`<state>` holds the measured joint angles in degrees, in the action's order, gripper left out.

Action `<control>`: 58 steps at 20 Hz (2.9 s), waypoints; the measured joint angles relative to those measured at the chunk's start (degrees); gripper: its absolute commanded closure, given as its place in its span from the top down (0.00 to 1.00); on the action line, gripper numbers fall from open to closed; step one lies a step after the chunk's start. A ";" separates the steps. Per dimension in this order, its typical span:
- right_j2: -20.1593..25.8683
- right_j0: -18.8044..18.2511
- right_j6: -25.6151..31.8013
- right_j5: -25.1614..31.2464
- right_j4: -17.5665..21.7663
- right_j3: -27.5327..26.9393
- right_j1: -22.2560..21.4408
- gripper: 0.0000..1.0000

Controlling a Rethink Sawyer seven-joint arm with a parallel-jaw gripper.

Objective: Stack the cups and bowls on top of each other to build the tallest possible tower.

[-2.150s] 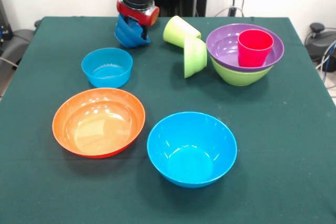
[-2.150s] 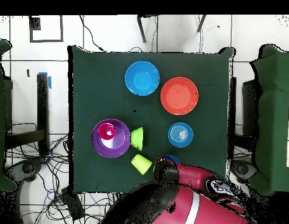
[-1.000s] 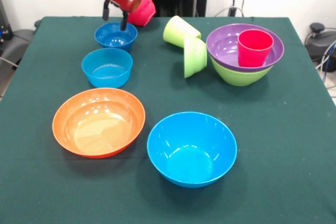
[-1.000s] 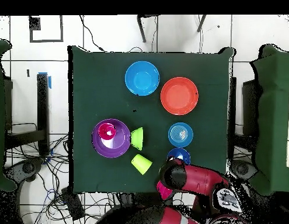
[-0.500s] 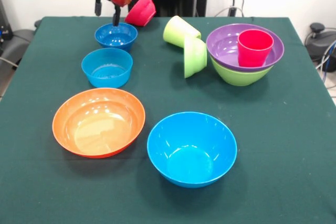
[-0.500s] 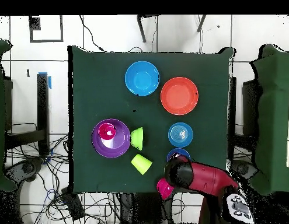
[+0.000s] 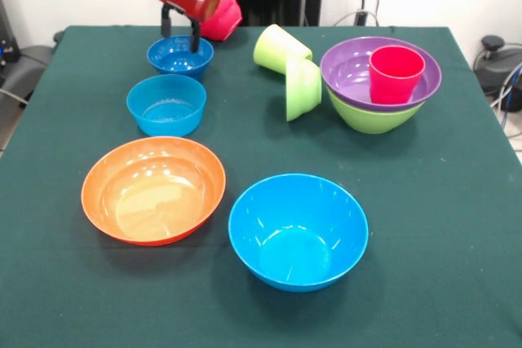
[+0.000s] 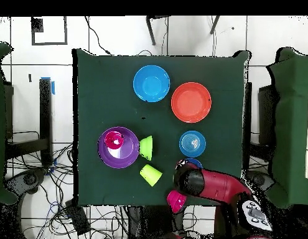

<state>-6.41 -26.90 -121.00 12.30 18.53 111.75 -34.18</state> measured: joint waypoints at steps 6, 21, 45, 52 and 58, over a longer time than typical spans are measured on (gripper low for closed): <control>1.77 -0.02 0.00 -0.01 0.00 -0.02 1.41 1.00; 3.41 -0.53 0.00 -0.01 -0.01 -0.05 4.97 1.00; -4.90 9.74 0.00 -0.67 -0.06 -5.34 13.05 1.00; -5.55 9.49 0.00 -0.67 -0.05 -5.41 12.25 1.00; -6.30 9.45 0.00 -0.67 -0.05 -6.16 11.93 1.00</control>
<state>-12.70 -17.45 -121.00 11.63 18.48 105.58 -22.25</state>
